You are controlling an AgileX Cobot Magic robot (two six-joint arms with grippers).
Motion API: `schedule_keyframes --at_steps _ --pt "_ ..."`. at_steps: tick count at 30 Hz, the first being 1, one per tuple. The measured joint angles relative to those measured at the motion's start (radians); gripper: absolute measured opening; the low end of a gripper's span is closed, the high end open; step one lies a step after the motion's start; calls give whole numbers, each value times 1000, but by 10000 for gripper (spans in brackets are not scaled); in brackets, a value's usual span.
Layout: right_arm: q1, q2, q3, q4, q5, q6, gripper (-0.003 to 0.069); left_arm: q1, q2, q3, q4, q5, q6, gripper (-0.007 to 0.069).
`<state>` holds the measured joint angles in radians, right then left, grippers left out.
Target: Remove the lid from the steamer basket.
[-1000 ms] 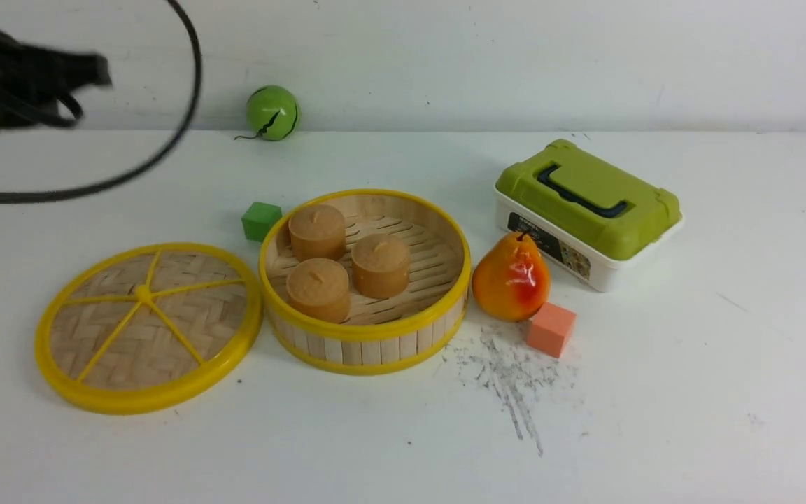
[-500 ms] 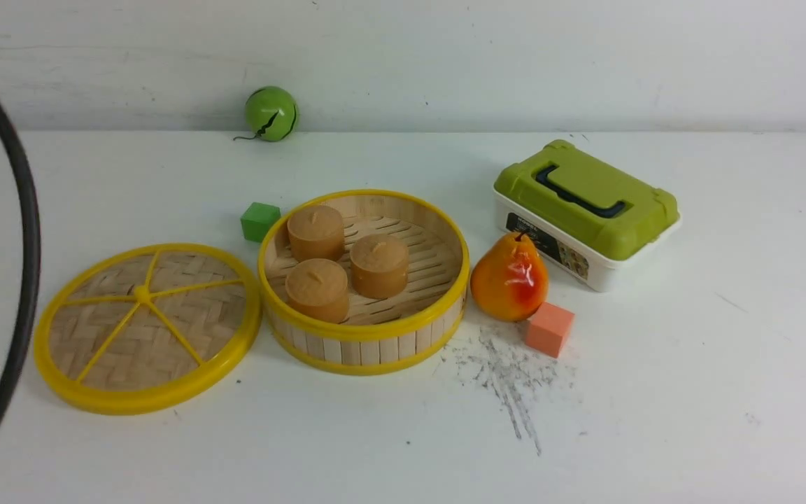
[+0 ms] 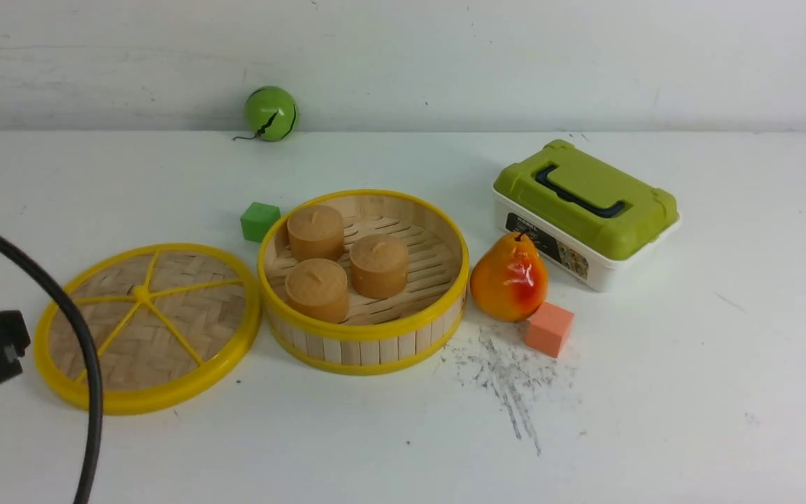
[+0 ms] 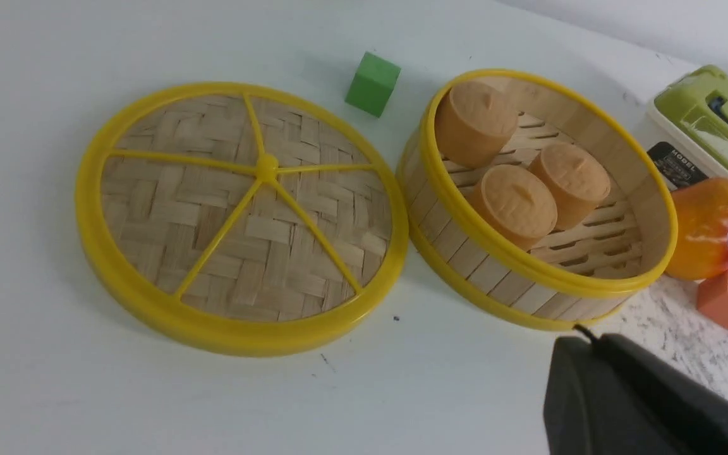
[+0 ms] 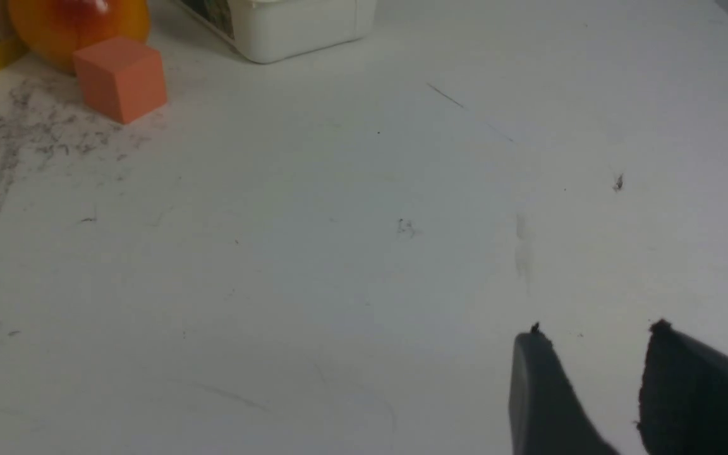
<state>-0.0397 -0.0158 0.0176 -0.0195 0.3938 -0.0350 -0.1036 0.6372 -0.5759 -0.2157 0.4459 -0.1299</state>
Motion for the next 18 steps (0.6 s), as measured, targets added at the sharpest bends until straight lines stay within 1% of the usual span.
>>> schedule_keyframes --at_steps 1,2,5,6,10,13,16,17,18 --pt "0 0 0 0 0 0 240 0 -4 0 4 0 0 -13" --pt "0 0 0 0 0 0 240 0 -47 38 35 -30 2 -13" --pt "0 0 0 0 0 0 240 0 -128 109 75 -83 3 -13" --pt "0 0 0 0 0 0 240 0 -202 174 104 -138 5 -13" --pt "0 0 0 0 0 0 240 0 -375 391 166 -275 7 -13" --pt "0 0 0 0 0 0 240 0 -503 535 185 -328 6 -13" --pt "0 0 0 0 0 0 240 0 -607 593 186 -289 -1 -13" --pt "0 0 0 0 0 0 240 0 -637 600 182 -204 -8 -13" --pt "0 0 0 0 0 0 240 0 -639 601 182 -195 -9 -13"
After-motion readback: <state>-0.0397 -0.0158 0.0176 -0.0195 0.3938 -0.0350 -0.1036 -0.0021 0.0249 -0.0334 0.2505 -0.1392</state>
